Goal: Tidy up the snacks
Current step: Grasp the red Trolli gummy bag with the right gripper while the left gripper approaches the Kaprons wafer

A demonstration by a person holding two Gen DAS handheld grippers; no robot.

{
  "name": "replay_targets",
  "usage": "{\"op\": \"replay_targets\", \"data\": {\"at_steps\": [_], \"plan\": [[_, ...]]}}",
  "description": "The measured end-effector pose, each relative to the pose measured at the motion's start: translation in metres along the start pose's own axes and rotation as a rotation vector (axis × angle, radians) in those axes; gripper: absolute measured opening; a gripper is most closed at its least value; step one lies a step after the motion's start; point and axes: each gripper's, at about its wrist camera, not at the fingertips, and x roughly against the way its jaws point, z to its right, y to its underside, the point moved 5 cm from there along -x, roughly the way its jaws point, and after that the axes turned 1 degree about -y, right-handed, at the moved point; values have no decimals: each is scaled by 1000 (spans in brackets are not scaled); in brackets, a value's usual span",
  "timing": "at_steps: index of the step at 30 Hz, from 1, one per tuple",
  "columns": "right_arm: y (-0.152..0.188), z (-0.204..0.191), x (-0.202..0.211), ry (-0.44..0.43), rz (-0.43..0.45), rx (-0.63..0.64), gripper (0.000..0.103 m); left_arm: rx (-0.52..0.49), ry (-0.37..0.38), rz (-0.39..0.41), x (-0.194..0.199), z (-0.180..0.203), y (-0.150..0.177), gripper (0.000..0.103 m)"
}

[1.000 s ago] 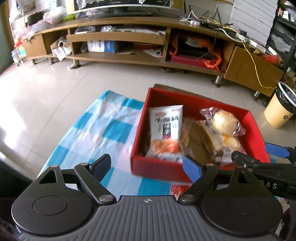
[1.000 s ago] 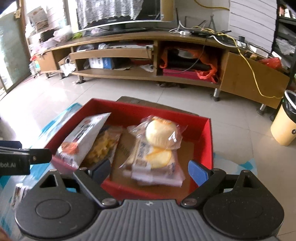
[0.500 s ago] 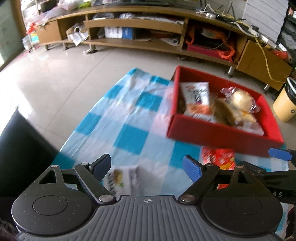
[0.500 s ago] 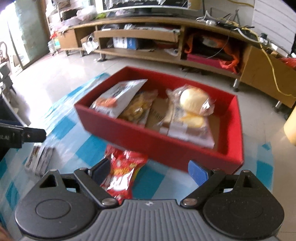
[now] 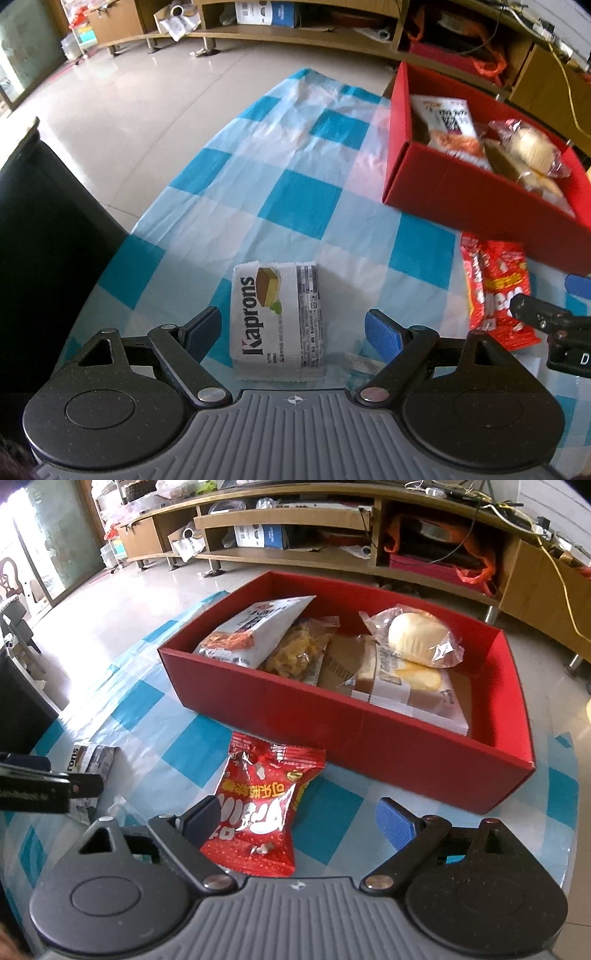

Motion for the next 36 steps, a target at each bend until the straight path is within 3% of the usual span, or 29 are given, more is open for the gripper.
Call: {"op": "replay_targets", "data": {"at_steps": [9, 15, 26, 36], "plan": [[2, -10, -24, 2, -29, 26, 90, -18, -56, -19, -19, 2, 9, 89], [1, -11, -34, -12, -32, 16, 91, -11, -71, -3, -21, -2, 10, 98], [-11, -20, -39, -31, 2, 9, 91, -13, -44, -4, -23, 0, 8, 99], [-12, -26, -46, -55, -37, 28, 93, -32, -18, -9, -22, 0, 9, 97]]}}
